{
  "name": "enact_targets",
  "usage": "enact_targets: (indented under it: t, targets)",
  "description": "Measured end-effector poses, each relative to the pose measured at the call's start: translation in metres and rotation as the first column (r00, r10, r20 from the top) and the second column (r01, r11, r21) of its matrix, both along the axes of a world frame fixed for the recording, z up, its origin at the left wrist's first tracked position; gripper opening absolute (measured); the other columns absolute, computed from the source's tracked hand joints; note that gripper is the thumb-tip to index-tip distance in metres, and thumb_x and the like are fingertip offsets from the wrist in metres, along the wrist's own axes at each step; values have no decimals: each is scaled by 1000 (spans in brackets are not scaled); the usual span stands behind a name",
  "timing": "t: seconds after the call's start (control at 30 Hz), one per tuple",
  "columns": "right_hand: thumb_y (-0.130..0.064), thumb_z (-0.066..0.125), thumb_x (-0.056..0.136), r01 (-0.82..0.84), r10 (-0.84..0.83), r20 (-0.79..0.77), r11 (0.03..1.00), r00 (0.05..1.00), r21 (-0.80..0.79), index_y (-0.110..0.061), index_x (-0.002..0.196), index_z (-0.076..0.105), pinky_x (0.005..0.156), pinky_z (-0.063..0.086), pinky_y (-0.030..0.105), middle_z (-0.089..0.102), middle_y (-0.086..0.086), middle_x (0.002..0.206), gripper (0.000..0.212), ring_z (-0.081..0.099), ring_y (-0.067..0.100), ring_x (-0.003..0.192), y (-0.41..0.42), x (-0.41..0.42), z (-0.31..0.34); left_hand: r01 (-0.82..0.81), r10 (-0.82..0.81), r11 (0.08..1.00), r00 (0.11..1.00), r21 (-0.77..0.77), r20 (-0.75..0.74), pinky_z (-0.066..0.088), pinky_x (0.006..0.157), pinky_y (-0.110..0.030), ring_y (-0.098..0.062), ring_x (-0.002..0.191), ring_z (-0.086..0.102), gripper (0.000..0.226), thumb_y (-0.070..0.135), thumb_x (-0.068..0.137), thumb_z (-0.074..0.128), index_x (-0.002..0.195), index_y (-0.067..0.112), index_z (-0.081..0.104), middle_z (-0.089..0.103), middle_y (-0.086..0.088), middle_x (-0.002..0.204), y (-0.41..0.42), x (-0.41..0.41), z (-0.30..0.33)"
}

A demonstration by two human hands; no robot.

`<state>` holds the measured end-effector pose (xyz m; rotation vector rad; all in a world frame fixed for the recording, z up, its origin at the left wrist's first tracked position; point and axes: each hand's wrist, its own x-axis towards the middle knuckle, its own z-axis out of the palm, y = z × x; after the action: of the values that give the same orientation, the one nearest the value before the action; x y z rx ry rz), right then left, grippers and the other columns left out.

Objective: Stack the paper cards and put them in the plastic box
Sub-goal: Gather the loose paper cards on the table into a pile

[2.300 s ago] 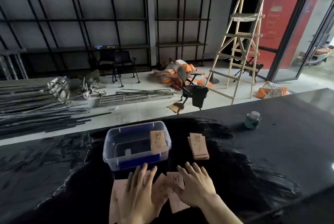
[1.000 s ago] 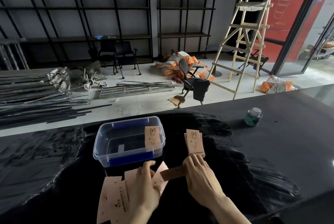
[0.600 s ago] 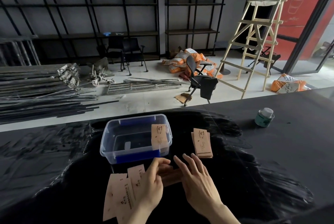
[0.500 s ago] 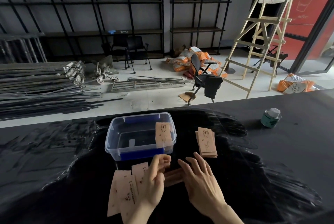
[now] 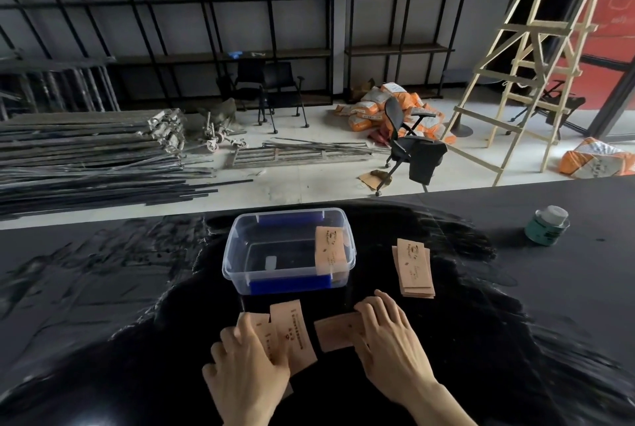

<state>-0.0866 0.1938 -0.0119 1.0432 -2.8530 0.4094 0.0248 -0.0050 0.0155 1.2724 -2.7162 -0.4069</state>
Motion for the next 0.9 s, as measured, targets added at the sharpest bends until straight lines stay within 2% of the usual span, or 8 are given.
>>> enact_targets:
  t: [0.17, 0.3, 0.43, 0.53, 0.63, 0.73, 0.8, 0.9]
  targets:
    - [-35, 55, 99, -20, 20, 25, 1000, 999, -7, -17, 141, 47, 121, 34, 39, 51, 2, 144, 47, 32, 27, 148, -3, 5, 3, 84, -35, 968, 978, 237, -206, 55, 97, -44, -27, 123, 52, 90, 21, 73, 86, 145, 32, 35, 46, -6, 134, -7, -6, 1]
    - [-32, 59, 96, -23, 23, 7, 999, 1000, -45, -14, 134, 53, 116, 41, 40, 57, 4, 136, 42, 42, 28, 140, -1, 9, 5, 277, -154, 938, 872, 209, -465, 58, 81, -28, -10, 100, 64, 76, -3, 72, 83, 127, 38, 52, 57, 12, 109, -8, -11, 6]
    - [-33, 56, 97, -18, 17, -16, 998, 1000, -63, -13, 133, 55, 114, 43, 40, 58, 3, 135, 40, 45, 27, 139, -1, 11, 4, 491, -356, 860, 771, 138, -528, 57, 75, -14, -1, 88, 65, 52, 5, 77, 84, 106, 41, 60, 65, 19, 90, 4, -33, 18]
    - [-31, 65, 92, 24, -22, 16, 993, 1000, -119, -11, 146, 44, 114, 44, 39, 54, 5, 145, 61, 44, 27, 141, 0, 14, 0, 582, -436, 793, 749, 181, -499, 59, 76, -13, 6, 92, 64, 51, 5, 81, 81, 102, 46, 59, 64, 24, 91, 21, -53, 20]
    - [-29, 67, 90, 15, -16, -4, 985, 1000, -170, -14, 155, 32, 114, 44, 42, 47, 5, 153, 76, 40, 26, 143, 1, 15, -2, 630, -457, 739, 729, 238, -510, 58, 82, -11, 6, 92, 67, 43, 6, 88, 73, 102, 44, 59, 67, 24, 94, 36, -65, 17]
    - [-34, 69, 92, -14, 3, -89, 993, 996, -116, -18, 147, 42, 110, 49, 45, 59, 4, 144, 64, 46, 29, 141, -2, 15, -2, 659, -407, 686, 699, 307, -588, 59, 83, -13, 2, 96, 68, 38, 1, 93, 65, 102, 38, 57, 69, 16, 98, 52, -68, 15]
    - [-37, 66, 94, -7, 0, -94, 997, 996, -78, -15, 146, 48, 111, 48, 44, 64, 3, 137, 60, 49, 30, 139, -2, 14, -1, 632, -338, 713, 689, 303, -641, 59, 83, -15, -3, 97, 67, 36, -3, 93, 63, 104, 31, 58, 67, 13, 101, 57, -65, 14]
    - [-38, 69, 90, -24, 19, -130, 999, 991, -31, -13, 138, 56, 108, 51, 45, 67, 5, 126, 56, 56, 31, 131, 0, 10, 1, 417, -168, 879, 725, 232, -668, 55, 79, -19, -6, 94, 66, 30, -3, 89, 66, 105, 23, 61, 65, 9, 103, 43, -52, 10]
